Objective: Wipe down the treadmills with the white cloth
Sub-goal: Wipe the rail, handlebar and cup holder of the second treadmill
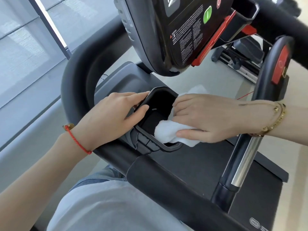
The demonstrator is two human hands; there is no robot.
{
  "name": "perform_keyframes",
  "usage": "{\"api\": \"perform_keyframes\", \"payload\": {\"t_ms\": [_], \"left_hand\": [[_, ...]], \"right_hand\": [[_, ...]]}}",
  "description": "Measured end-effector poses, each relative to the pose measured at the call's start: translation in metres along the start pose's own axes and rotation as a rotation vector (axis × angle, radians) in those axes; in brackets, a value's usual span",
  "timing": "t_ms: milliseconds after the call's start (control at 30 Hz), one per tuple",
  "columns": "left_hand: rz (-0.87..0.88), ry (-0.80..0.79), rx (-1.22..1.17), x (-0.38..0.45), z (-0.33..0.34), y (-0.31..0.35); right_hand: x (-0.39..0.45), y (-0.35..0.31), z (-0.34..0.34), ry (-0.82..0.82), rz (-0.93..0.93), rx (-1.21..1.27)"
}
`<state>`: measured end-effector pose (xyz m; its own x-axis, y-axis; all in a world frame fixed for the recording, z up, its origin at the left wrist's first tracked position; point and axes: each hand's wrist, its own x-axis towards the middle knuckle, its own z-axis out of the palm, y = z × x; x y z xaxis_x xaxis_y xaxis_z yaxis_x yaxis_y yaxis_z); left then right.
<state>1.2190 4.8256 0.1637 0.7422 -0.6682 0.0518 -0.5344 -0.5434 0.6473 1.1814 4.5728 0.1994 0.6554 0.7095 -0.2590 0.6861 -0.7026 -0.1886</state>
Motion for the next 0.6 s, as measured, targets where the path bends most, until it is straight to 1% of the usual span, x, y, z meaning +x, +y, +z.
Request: {"api": "perform_keyframes", "payload": {"t_ms": [67,133,233,300,433,533,600], "left_hand": [[0.002,-0.001,0.0,0.0,0.0,0.001],[0.001,-0.003,0.01,0.001,-0.001,0.001],[-0.005,-0.027,-0.001,0.003,-0.003,0.002],[-0.014,-0.041,-0.031,0.004,-0.004,0.003],[0.002,-0.05,-0.087,0.012,-0.01,-0.001],[0.029,-0.068,-0.108,0.025,-0.015,-0.005],[0.066,-0.1,-0.112,0.032,-0.019,-0.005]], "right_hand": [[-0.003,-0.005,0.004,0.015,0.02,0.017],[-0.008,-0.015,0.004,0.023,0.064,0.089],[-0.021,-0.041,0.007,0.098,0.269,0.22],[-0.021,-0.06,0.012,0.141,0.342,0.27],[-0.007,-0.086,0.013,0.108,0.446,0.289],[0.011,-0.103,0.011,0.146,0.556,0.413],[0.024,-0.107,0.007,0.134,0.611,0.49]]}}
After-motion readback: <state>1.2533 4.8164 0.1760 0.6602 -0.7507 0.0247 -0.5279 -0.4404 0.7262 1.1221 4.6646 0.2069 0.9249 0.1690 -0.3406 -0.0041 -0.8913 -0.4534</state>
